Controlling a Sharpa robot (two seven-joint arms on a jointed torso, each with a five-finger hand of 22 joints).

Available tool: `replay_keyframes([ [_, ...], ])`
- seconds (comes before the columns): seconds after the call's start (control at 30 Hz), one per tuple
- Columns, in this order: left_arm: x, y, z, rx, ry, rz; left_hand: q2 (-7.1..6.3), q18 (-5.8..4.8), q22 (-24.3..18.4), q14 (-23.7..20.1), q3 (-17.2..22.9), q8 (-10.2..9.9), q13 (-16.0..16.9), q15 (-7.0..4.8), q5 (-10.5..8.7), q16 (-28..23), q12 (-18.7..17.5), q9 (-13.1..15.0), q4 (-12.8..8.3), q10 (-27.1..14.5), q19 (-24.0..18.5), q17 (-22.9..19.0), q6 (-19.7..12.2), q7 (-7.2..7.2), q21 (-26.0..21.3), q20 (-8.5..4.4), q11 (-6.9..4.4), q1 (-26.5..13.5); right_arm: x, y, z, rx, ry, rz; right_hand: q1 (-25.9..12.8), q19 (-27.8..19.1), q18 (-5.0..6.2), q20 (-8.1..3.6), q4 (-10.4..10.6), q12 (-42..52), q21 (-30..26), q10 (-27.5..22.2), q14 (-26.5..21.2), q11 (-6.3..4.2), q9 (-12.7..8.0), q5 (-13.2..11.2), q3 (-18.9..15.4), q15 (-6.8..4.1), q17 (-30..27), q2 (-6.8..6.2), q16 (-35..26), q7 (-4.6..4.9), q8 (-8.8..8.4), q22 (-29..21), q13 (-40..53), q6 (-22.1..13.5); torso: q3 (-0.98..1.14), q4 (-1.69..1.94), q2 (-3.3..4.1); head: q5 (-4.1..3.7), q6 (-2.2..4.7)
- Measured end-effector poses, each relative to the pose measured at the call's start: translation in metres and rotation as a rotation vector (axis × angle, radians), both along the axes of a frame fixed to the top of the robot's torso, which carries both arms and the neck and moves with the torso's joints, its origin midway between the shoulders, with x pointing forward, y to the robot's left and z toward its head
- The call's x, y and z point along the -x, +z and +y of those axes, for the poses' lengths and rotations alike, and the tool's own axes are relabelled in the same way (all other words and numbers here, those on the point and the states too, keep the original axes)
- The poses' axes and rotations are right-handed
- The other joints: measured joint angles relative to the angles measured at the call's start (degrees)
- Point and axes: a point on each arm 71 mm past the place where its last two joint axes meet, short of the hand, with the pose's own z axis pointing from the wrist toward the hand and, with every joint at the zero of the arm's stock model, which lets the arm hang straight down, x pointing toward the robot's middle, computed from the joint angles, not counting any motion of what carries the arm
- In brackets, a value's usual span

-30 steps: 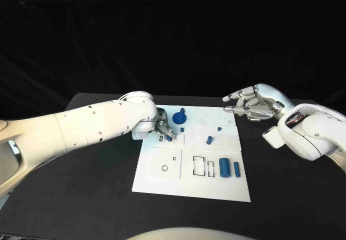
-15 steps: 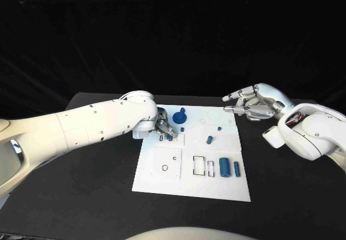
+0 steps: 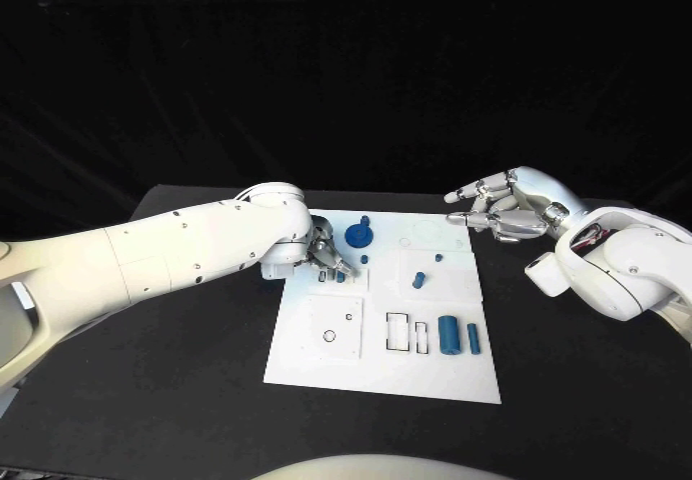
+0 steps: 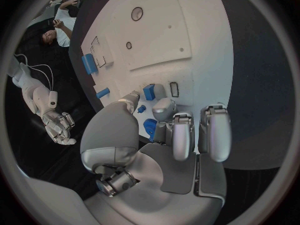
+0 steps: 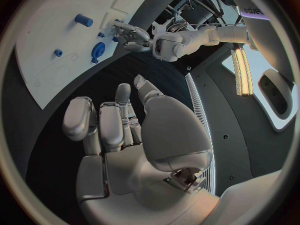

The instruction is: Assemble the parts on the task board

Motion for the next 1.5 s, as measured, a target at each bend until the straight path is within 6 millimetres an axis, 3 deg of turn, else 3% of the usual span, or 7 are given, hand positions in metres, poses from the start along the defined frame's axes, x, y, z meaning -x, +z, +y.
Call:
replay_keyframes([
  [0.17, -0.003, 0.017, 0.004, 0.017, 0.006, -0.03, 0.56, 0.01, 0.0, 0.0, -2.23, -0.24, -1.32, 0.0, 0.0, 0.0, -0.81, 0.0, 0.33, -0.16, 0.0, 0.0, -0.06, 0.06, -0.6, 0.0, 0.12, 1.13, 0.0, 0.0, 0.0, 0.001, -0.001, 0.001, 0.0, 0.0, 0.0, 0.0, 0.0, 0.0, 0.0, 0.0, 0.0, 0.0, 0.0, 0.0, 0.0, 0.0, 0.0, 0.0, 0.0, 0.0, 0.0, 0.0, 0.0, 0.0, 0.0, 0.0, 0.0, -0.09, 0.21],
  [0.23, -0.005, 0.028, 0.005, 0.025, 0.009, -0.047, 0.84, 0.01, 0.0, 0.0, -3.44, -0.67, -3.01, 0.0, 0.0, 0.0, -2.43, 0.0, 0.43, -1.64, 0.0, 0.0, -0.99, 0.74, -1.45, 0.0, 0.35, 1.95, -0.001, -0.001, -0.001, 0.001, -0.002, 0.001, 0.0, 0.0, 0.0, 0.0, 0.0, 0.0, 0.0, 0.0, 0.0, 0.0, 0.0, 0.0, 0.0, 0.0, 0.0, 0.0, 0.0, 0.0, 0.0, 0.0, 0.0, 0.0, 0.0, 0.0, -0.01, -0.11, 0.28],
  [0.37, -0.015, 0.055, 0.009, 0.038, 0.025, -0.09, 1.26, 0.01, 0.0, 0.08, -5.87, -2.94, -6.65, 0.57, 0.0, 0.0, -5.75, -1.05, 0.5, -4.57, 0.05, -0.01, -3.72, 2.05, -3.35, 0.05, 1.48, 4.65, -0.001, -0.001, -0.001, 0.002, -0.002, 0.002, 0.0, 0.0, -0.01, 0.0, 0.0, 0.0, 0.0, 0.0, 0.0, 0.0, 0.0, 0.0, 0.0, 0.0, 0.0, 0.0, 0.0, 0.0, 0.0, 0.0, 0.0, 0.0, 0.0, -0.05, 0.01, -0.14, 0.42],
  [0.43, -0.022, 0.07, 0.015, 0.04, 0.041, -0.112, 1.72, 0.01, 0.0, 0.01, -7.08, -4.72, -7.31, 0.89, 0.0, 0.0, -6.02, -2.36, 0.57, -5.26, 0.1, -0.01, -4.96, 2.7, -3.6, 0.73, 2.18, 5.99, -0.002, -0.001, -0.001, 0.002, -0.002, 0.003, 0.0, 0.01, -0.01, 0.0, 0.0, 0.0, 0.01, 0.0, 0.0, 0.0, 0.0, 0.0, 0.0, 0.0, 0.0, 0.0, 0.0, 0.0, 0.0, 0.0, 0.0, 0.0, 0.02, -0.07, 0.02, -0.16, 0.5],
  [0.6, -0.038, 0.088, 0.028, 0.032, 0.087, -0.139, 2.73, 0.01, 0.0, 0.12, -8.46, -6.86, -7.3, 1.35, 0.0, 0.0, -6.02, -4.32, 0.59, -5.44, 0.1, -0.01, -5.36, 3.08, -3.87, 1.14, 2.35, 7.9, -0.002, -0.002, 0.0, 0.003, -0.001, 0.004, 0.0, -0.2, -0.01, 0.21, 0.0, 0.0, 0.01, 0.0, 0.0, 0.0, 0.01, 0.0, 0.0, 0.0, -0.17, 0.0, -0.34, 0.0, 0.0, -0.14, 0.0, 0.0, 0.07, -0.03, 0.02, -0.21, 0.75],
  [0.93, -0.062, 0.079, 0.029, -0.012, 0.126, -0.114, 3.69, 0.01, 0.04, -0.1, -9.16, -7.31, -6.49, 1.56, 0.0, 0.0, -4.95, -5.32, 0.65, -5.22, 0.1, -0.01, -4.92, 3.51, -3.87, 1.14, 2.57, 8.86, -0.003, -0.002, 0.002, 0.003, 0.002, 0.005, 0.0, -0.2, -0.01, 0.21, 0.0, 0.0, 0.01, 0.01, 0.0, 0.0, -0.04, 0.0, 0.01, 0.0, -0.16, 0.0, -0.34, 0.0, 0.0, -0.14, 0.0, 0.0, -0.03, 0.04, 0.05, 0.01, 0.99],
  [1.5, -0.078, 0.045, 0.035, -0.09, 0.132, -0.067, 4.21, 0.01, 0.03, -0.1, -10.1, -7.31, -5.61, 1.56, 0.0, 0.0, -3.94, -5.77, 0.65, -4.81, 0.1, -0.02, -3.45, 3.12, -3.78, 1.14, 2.57, 9.38, -0.003, -0.004, 0.004, 0.002, 0.008, 0.009, 0.0, -0.19, -0.01, 0.21, -0.01, 0.01, 0.01, 0.01, 0.0, 0.01, -0.04, 0.0, 0.01, 0.0, -0.16, 0.0, -0.34, 0.0, 0.0, -0.14, 0.01, 0.0, 0.02, -0.07, 0.07, 0.47, 0.8],
])
